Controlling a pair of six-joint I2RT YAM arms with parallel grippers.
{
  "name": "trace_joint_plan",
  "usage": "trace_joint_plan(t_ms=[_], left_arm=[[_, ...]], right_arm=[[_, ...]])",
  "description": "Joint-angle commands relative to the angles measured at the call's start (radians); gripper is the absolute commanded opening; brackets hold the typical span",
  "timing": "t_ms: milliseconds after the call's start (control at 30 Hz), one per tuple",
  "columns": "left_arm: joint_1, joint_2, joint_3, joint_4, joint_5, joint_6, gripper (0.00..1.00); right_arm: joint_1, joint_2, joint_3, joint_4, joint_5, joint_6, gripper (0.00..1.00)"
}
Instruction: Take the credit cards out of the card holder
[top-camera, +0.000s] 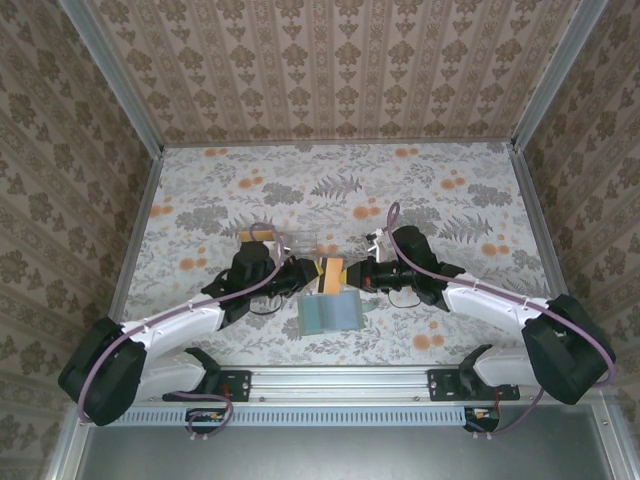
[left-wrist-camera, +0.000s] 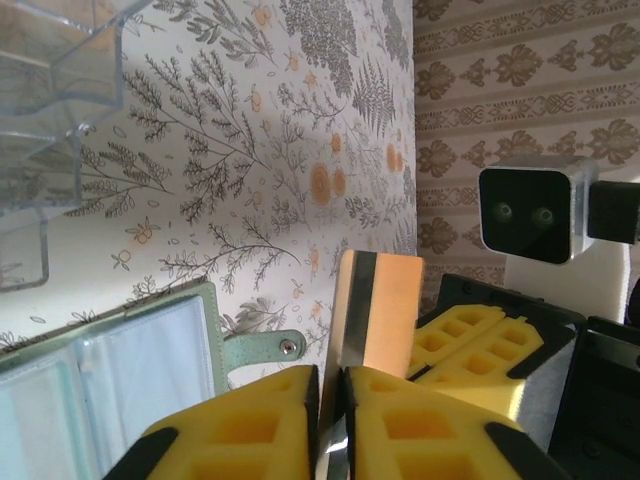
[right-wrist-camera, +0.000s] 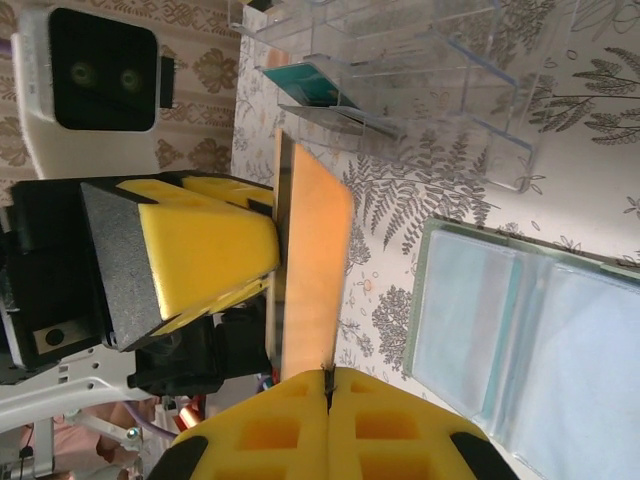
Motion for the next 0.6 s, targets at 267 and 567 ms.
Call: trace_joint_plan(t_ms=[267,567], left_arm=[[0.003,-0.064,0.052,-0.045,0.029,0.042,0.0],[0.111,-0.212,0.195,-0.536,0.001,0.342,0.0]], right_arm=[[-0.011,0.006,0.032,-0.051,0.001,-0.041,0.29],[-0.053,-0.046,0.098,-0.238,0.055,-0.156,0.92]])
